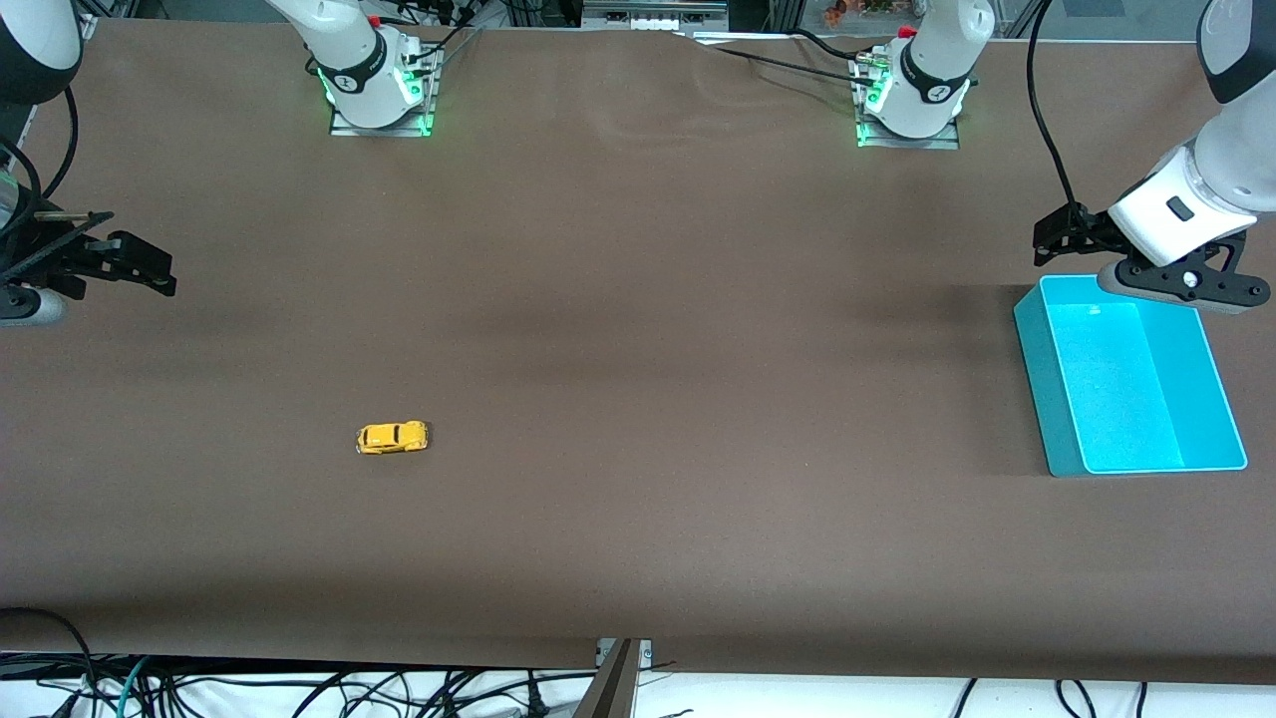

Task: Wind and store yellow beetle car
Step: 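Move the right gripper down over the yellow beetle car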

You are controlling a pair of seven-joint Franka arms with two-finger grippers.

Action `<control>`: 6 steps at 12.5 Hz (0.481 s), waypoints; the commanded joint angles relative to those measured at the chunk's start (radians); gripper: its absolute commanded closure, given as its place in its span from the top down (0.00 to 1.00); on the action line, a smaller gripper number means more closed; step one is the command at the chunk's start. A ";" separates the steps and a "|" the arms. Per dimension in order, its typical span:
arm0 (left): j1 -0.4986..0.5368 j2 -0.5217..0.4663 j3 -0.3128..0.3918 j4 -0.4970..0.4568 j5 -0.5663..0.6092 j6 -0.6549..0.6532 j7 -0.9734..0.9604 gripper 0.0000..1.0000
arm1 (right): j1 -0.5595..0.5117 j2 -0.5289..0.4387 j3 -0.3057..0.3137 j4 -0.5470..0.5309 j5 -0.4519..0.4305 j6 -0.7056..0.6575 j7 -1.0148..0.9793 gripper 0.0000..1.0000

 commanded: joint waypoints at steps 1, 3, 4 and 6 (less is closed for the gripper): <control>0.007 0.016 -0.004 0.030 0.024 -0.024 -0.013 1.00 | -0.011 0.001 0.014 0.003 -0.009 0.004 -0.010 0.99; 0.008 0.016 -0.001 0.030 0.024 -0.023 -0.008 1.00 | -0.011 0.003 0.014 0.003 -0.008 0.004 -0.010 0.99; 0.008 0.016 -0.001 0.030 0.023 -0.023 -0.011 1.00 | -0.013 0.003 0.012 0.003 -0.008 0.004 -0.011 0.99; 0.008 0.016 0.000 0.030 0.011 -0.024 -0.018 1.00 | -0.014 0.003 0.012 0.003 -0.003 0.004 -0.010 0.99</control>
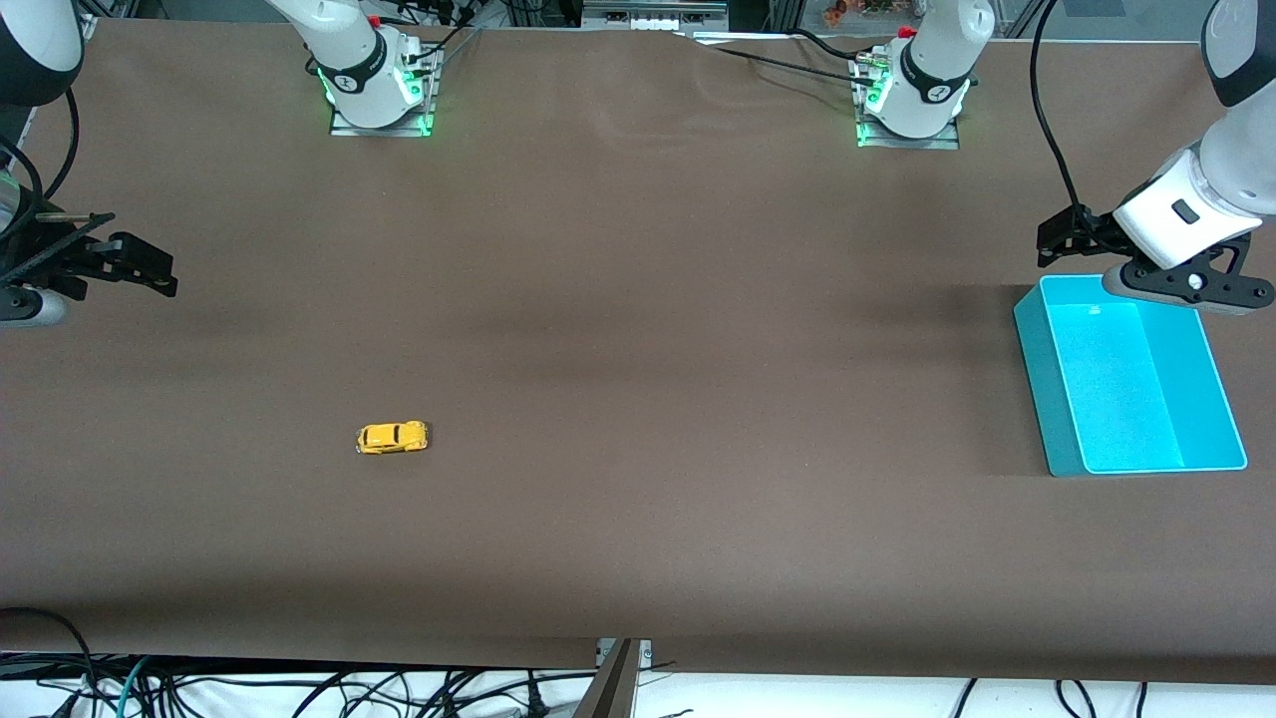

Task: Wind and store yellow beetle car
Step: 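Move the right gripper down over the yellow beetle car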

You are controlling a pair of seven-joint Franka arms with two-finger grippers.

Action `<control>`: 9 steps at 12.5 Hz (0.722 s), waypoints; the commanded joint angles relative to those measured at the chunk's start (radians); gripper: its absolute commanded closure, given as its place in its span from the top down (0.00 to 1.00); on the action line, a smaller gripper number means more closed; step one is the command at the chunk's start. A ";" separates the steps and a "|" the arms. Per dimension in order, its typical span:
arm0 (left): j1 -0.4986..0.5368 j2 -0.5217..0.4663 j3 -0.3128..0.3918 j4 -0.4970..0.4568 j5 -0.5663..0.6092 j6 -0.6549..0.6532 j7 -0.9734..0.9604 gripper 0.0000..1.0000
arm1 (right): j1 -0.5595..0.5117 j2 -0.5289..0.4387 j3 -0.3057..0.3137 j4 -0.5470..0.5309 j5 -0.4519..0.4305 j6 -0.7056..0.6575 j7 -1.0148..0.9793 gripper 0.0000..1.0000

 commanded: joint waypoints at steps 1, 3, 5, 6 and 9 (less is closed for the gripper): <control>0.006 0.014 -0.004 0.030 0.007 -0.022 -0.019 1.00 | -0.013 0.000 0.012 0.003 -0.005 0.004 -0.010 0.99; 0.006 0.017 -0.003 0.030 -0.008 -0.019 -0.019 1.00 | -0.014 0.001 0.012 0.003 -0.003 0.004 -0.010 0.99; 0.006 0.022 -0.003 0.030 -0.011 -0.019 -0.017 1.00 | -0.013 0.001 0.012 0.003 0.000 0.004 -0.002 0.99; 0.007 0.022 -0.003 0.030 -0.011 -0.019 -0.017 1.00 | -0.013 0.001 0.012 0.003 0.000 0.004 -0.004 0.99; 0.020 0.020 -0.001 0.030 -0.013 -0.019 -0.013 1.00 | -0.010 0.009 0.015 0.001 0.001 0.004 0.000 0.99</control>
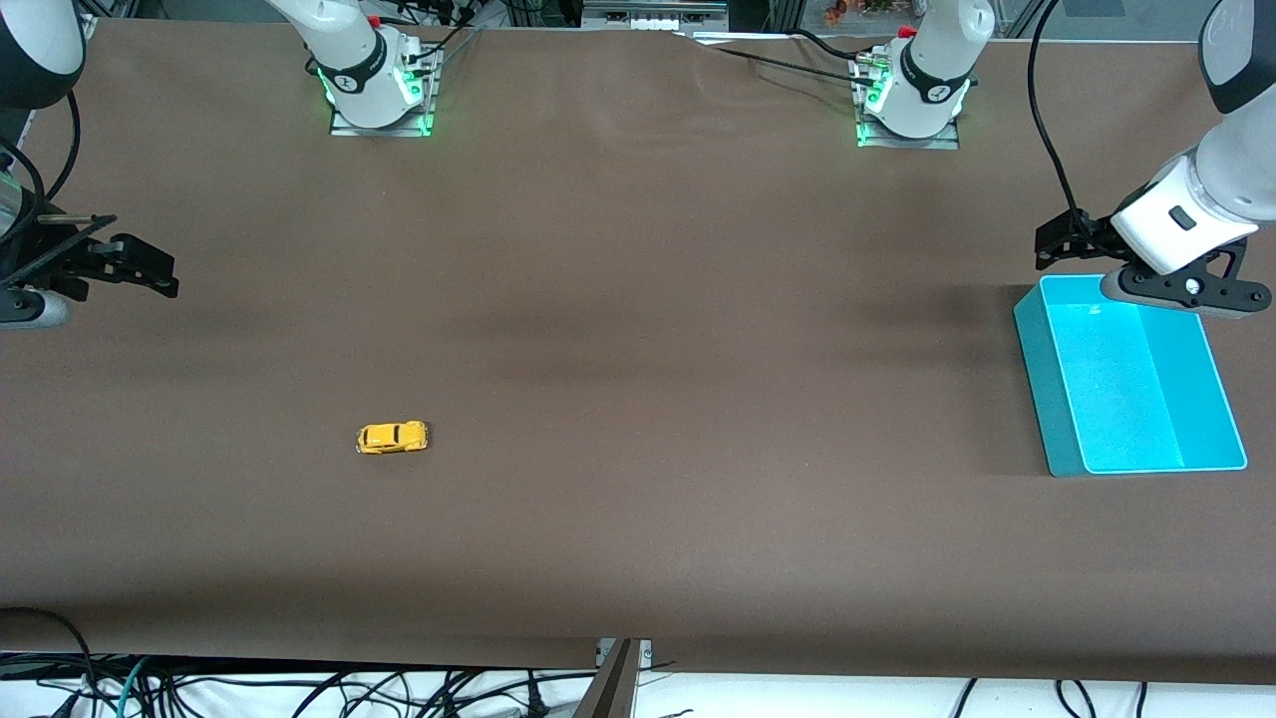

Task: Wind and store yellow beetle car
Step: 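Move the right gripper down over the yellow beetle car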

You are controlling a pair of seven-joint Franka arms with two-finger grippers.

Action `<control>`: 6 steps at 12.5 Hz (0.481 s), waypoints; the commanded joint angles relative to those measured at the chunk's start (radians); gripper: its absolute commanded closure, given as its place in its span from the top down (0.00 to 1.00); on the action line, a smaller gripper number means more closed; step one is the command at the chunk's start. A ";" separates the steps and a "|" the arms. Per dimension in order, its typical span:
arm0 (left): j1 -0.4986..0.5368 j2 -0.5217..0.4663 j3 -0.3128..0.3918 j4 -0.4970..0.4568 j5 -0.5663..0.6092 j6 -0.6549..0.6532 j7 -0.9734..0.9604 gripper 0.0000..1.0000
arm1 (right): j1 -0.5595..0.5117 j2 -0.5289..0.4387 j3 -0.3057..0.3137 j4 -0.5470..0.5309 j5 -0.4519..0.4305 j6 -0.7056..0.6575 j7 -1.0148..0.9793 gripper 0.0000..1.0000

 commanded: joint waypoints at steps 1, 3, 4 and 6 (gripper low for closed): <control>0.015 0.010 -0.002 0.030 -0.010 -0.022 0.007 1.00 | -0.001 0.014 0.019 -0.002 0.001 0.001 -0.005 0.99; 0.015 0.002 -0.002 0.028 -0.011 -0.034 0.006 1.00 | 0.025 0.025 0.019 -0.005 0.000 -0.028 -0.013 0.99; 0.015 0.002 -0.003 0.028 -0.011 -0.046 0.001 1.00 | 0.041 0.030 0.019 -0.006 -0.006 -0.054 -0.017 0.99; 0.015 0.002 -0.006 0.027 -0.011 -0.051 0.001 1.00 | 0.056 0.051 0.019 -0.008 -0.006 -0.077 -0.020 0.99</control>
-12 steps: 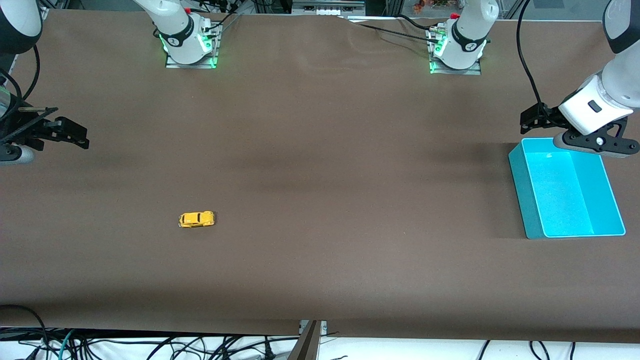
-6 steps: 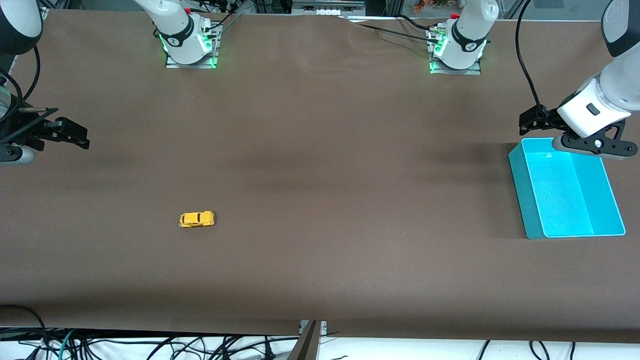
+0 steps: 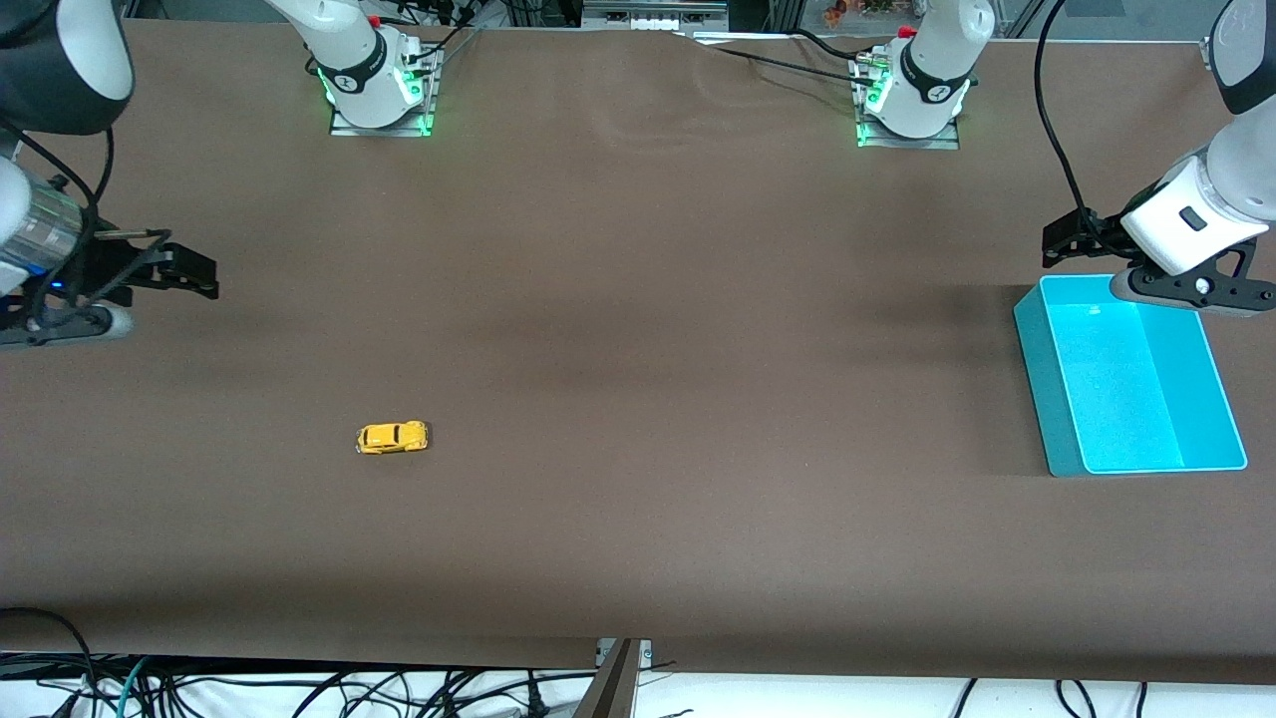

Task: Wind and store yellow beetle car
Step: 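Move the right gripper down over the yellow beetle car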

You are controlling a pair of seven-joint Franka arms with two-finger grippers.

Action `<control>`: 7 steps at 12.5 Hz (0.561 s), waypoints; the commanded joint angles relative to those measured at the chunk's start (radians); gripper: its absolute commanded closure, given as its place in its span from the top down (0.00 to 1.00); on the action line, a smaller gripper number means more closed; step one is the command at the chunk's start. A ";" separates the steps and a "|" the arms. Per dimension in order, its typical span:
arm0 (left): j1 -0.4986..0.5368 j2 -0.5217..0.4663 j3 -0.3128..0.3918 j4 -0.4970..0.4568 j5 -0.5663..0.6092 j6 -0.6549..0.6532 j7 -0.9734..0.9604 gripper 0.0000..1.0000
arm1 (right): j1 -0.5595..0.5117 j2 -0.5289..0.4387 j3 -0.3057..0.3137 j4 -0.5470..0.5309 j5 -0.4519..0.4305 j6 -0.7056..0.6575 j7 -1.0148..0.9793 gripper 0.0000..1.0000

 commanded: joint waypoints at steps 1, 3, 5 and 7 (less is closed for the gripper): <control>0.007 0.002 -0.010 0.023 -0.011 -0.028 0.003 1.00 | 0.017 0.015 0.001 -0.007 -0.008 -0.043 -0.029 0.99; 0.005 0.002 -0.014 0.023 -0.011 -0.026 0.001 1.00 | 0.039 0.038 0.001 -0.008 -0.010 -0.040 -0.137 0.99; -0.003 -0.002 -0.015 0.022 -0.011 -0.032 0.006 1.00 | 0.049 0.059 0.001 -0.007 -0.013 -0.034 -0.303 0.99; -0.003 -0.002 -0.017 0.020 -0.010 -0.049 0.009 1.00 | 0.054 0.099 0.001 -0.013 -0.011 -0.010 -0.435 0.99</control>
